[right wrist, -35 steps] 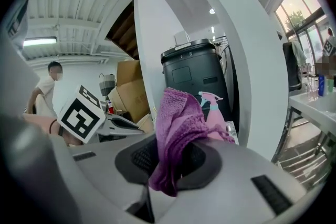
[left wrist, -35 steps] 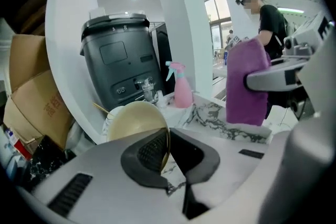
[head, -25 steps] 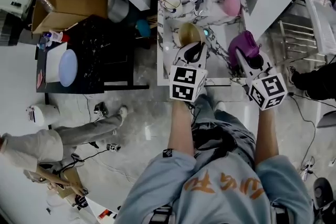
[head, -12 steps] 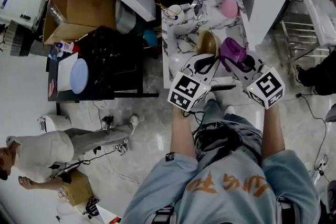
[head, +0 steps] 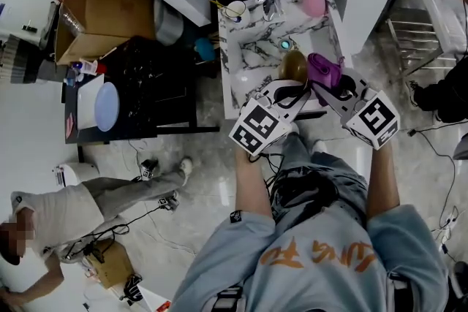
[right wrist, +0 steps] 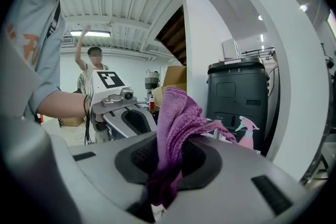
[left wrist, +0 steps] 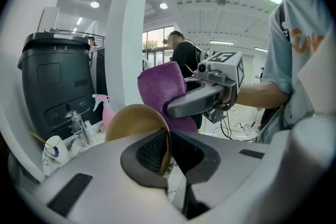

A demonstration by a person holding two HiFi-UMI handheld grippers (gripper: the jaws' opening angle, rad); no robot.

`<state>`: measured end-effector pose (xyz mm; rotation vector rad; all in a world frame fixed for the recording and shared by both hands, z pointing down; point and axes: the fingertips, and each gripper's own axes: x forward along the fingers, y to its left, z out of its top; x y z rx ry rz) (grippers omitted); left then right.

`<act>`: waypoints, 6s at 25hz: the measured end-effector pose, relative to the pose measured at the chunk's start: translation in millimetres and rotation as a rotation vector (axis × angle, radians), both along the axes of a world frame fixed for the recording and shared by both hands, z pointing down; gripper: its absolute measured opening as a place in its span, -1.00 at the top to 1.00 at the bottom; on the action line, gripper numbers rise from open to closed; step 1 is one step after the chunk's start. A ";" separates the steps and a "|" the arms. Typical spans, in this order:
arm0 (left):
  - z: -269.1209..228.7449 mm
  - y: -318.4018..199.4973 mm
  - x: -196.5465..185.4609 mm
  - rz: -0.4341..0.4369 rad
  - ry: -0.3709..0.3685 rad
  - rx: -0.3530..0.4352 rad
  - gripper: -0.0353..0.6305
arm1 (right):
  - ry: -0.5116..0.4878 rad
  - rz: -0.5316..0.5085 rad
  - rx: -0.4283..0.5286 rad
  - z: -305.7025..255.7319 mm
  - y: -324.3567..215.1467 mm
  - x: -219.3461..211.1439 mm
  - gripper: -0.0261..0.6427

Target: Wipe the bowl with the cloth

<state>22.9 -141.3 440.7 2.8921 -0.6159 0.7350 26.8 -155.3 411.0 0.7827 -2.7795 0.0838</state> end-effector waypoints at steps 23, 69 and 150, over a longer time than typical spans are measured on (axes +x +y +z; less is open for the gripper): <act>-55.5 46.4 11.4 0.316 0.310 -0.089 0.79 | -0.274 0.116 -0.027 -28.5 -46.7 35.6 0.67; 10.4 2.1 -0.8 0.098 -0.243 0.081 0.80 | -0.427 -0.078 -0.041 -47.8 -21.0 35.3 0.67; -7.3 -8.7 -16.5 -0.053 -0.178 0.179 0.80 | -0.394 0.106 0.041 -59.1 -36.9 63.6 0.67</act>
